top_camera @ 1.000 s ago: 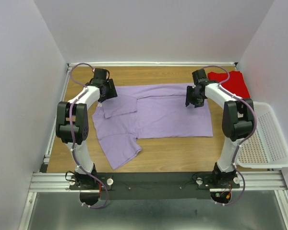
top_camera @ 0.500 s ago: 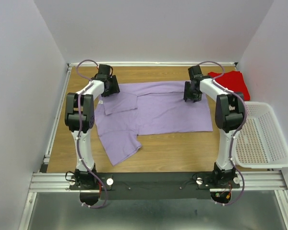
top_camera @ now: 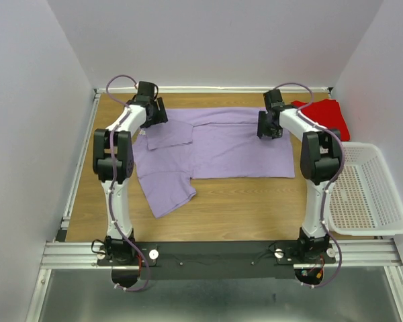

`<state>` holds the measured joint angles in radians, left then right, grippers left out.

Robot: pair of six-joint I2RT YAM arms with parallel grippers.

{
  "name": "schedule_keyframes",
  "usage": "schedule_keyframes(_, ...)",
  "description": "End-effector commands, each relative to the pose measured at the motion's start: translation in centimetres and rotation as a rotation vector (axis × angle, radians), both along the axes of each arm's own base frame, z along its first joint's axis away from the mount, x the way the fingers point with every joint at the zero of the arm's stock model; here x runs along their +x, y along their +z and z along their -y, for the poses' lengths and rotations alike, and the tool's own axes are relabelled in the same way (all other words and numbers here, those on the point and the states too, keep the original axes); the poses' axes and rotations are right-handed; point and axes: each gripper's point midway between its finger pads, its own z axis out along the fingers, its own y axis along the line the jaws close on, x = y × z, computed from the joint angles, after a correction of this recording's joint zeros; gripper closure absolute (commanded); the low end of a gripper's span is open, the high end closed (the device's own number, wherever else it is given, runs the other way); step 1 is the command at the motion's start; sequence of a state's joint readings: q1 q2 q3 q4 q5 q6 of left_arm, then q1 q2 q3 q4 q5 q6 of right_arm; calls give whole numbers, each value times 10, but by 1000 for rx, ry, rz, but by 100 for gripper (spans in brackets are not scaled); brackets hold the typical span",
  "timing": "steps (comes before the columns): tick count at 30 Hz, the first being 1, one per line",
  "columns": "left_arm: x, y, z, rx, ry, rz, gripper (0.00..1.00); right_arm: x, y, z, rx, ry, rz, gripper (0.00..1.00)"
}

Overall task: Fold and stack the t-shirts
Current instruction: Fold the tshirt

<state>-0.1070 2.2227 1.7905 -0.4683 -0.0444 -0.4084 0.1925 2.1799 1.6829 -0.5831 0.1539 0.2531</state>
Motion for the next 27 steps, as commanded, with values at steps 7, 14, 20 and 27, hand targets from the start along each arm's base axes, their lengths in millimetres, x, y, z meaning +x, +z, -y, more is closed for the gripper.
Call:
schedule_keyframes(7,-138,47,-41,65,104,-19,23,-100,54,26,-19,-59,-5,36)
schedule_keyframes(14,-214,8,-47,41,150,-106,28,-150,52,28,25,-82,-30,36)
schedule_keyframes(20,-229,-20,-55,13,188,-131,40,-170,46,29,33,-88,-48,36)
schedule_keyframes(27,-227,-22,-62,24,212,-106,46,-183,41,36,11,-96,-56,37)
